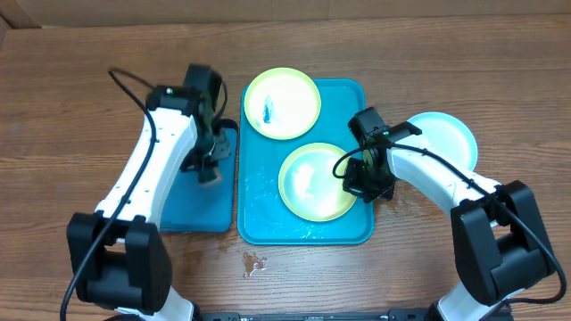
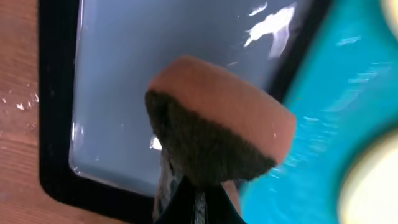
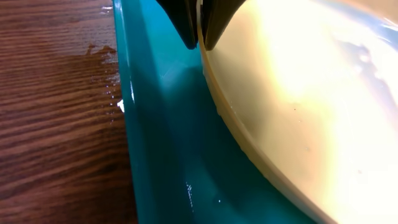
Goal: Clean dirty plates on tray and stack at the side
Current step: 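Move the sponge back to the black tray and release it with the left gripper, then lift the scrubbed yellow plate off the teal tray with the right gripper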
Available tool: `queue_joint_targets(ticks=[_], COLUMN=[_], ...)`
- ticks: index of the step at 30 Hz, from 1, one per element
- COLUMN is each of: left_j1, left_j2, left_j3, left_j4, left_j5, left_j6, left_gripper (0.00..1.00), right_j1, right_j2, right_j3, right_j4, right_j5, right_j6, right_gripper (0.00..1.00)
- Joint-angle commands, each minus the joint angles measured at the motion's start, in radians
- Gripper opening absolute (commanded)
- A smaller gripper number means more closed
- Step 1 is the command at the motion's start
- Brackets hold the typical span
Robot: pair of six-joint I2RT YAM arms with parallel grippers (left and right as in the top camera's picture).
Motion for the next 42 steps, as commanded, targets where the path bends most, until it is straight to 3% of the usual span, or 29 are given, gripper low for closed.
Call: queue_joint_targets(ticks=[1,4,10,17,21,23,24,31,36,42], left_j1=[0.034,0.055,0.062,0.084,0.126,0.143,0.149,0.156,0.156,0.156], left_j2=[0.011,0.011,0.003,-0.1,-0.214,-0.265,-0.287,-0.435,-0.499,-0.513], left_j3=[-0.119,-0.154,-0.105,0.061,0.218,0.282,0.307,0.39,0.389,0.389], left_j4=[0.056,0.06,0.017,-0.107,-0.178,-0.197,-0.202,-0.214,-0.243,-0.283], left_j5=[-0.033,-0.001,0.04,0.042,0.083,0.094,0.096,0.097,0.09,0.087], left_j6=[-0.02,-0.014,0.026,0.025,0.025,0.025,0.025,0.026,0.028,0.03], left_gripper=[0.04,0.07,0.5,0.58,0.8,0.97,1.0,1.0,1.0,1.0], right_j1=[0.002,0.002,0.002,0.037,0.106,0.159,0.188,0.404,0.528,0.584], right_j2=[-0.001,-0.002,-0.005,-0.021,-0.021,-0.021,-0.021,-0.018,-0.004,0.043], right_j3=[0.001,0.002,0.068,0.282,0.409,0.451,0.465,0.482,0.482,0.482], right_j4=[0.0,0.0,-0.056,-0.197,-0.226,-0.214,-0.202,-0.054,0.107,0.271], right_j5=[0.014,0.017,0.023,0.097,0.132,0.175,0.196,0.364,0.47,0.535], right_j6=[-0.007,-0.007,-0.064,-0.161,-0.188,-0.188,-0.188,-0.193,-0.271,-0.355], right_gripper=[0.04,0.04,0.04,0.04,0.04,0.04,0.04,0.04,0.04,0.04])
